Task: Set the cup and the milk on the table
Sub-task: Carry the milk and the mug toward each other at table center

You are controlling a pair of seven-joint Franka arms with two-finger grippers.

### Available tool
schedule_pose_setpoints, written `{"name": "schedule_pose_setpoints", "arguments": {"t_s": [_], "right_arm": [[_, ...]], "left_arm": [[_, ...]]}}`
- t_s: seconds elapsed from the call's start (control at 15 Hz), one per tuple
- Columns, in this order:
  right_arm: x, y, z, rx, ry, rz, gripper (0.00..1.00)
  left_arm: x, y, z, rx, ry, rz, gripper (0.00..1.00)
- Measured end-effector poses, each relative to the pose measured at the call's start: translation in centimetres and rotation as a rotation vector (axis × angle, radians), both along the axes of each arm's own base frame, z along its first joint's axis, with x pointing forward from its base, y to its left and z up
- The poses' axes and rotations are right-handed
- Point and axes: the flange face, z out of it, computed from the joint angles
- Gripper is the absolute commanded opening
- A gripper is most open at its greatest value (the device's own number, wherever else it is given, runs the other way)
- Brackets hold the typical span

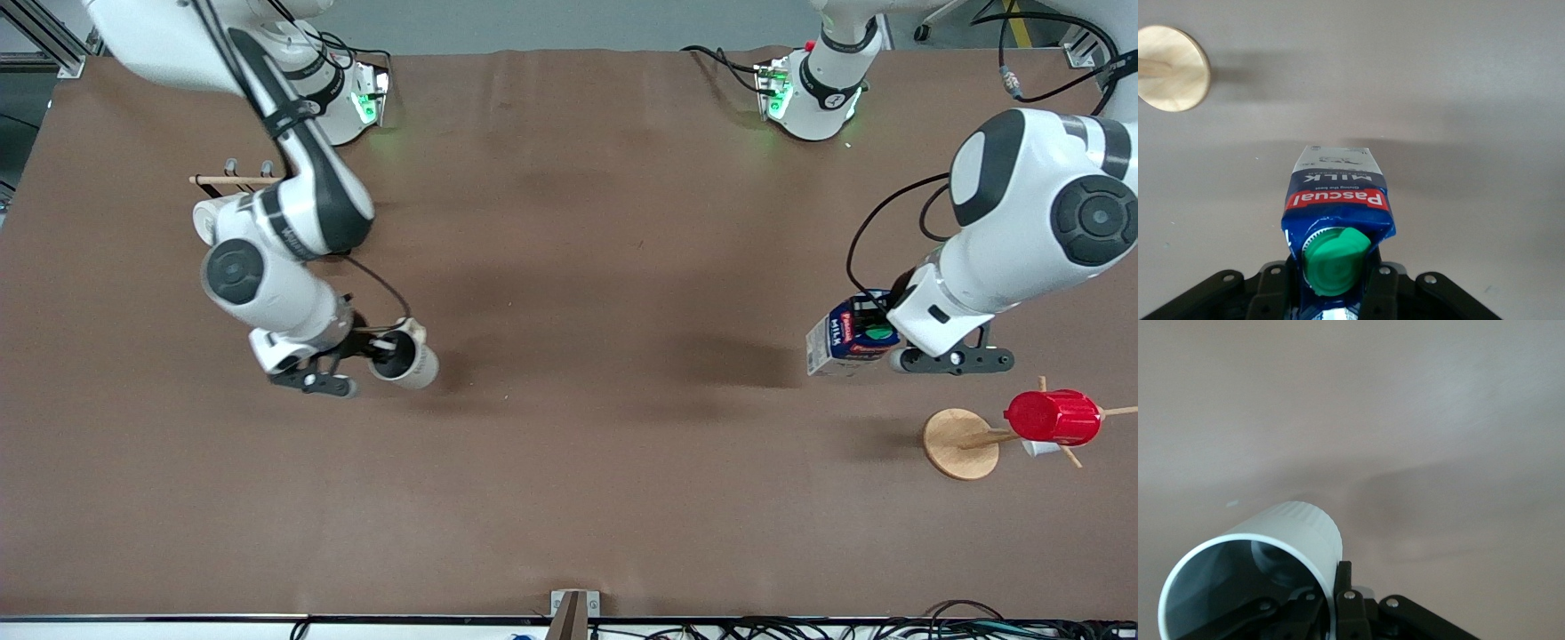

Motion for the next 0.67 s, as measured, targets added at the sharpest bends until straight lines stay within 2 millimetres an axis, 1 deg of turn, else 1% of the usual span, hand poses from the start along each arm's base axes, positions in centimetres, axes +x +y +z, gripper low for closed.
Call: {"name": "schedule_pose_setpoints", "arguments": {"t_s": [0.07, 0.13, 0.2, 0.33, 0.47, 0.53, 0.67], "right_arm": [[-0.7, 2.9, 0.3, 0.008, -0.001, -0.011, 0.00], [-1.2, 5.4, 0.1, 0.014, 0.002, -0.019, 0.00], [-1.7, 7.6, -0.2, 0.016, 0.006, -0.026, 0.00], [-2.6, 11.7, -1.6, -0.003, 0.006, -0.042, 0.00], [-3.4, 14.9, -3.7, -0.050, -0.007, -0.075, 0.00], [-3.7, 16.1, -4.9, -0.070, -0.011, -0.086, 0.00], [-4.2, 17.6, -6.8, -0.083, -0.010, -0.090, 0.00]], "left_arm": [[-0.1, -1.0, 0.1, -0.001, -0.001, 0.019, 0.37], [-0.2, -2.2, 0.1, -0.002, -0.002, 0.040, 0.37], [-0.2, -3.6, 0.1, -0.003, -0.003, 0.063, 0.37], [-0.5, -7.1, -0.6, -0.002, 0.006, 0.102, 0.37], [-0.8, -10.6, -1.9, -0.002, 0.017, 0.138, 0.37], [-0.9, -12.1, -2.5, -0.004, 0.020, 0.153, 0.36], [-0.9, -14.6, -3.4, -0.012, 0.017, 0.185, 0.37]]}}
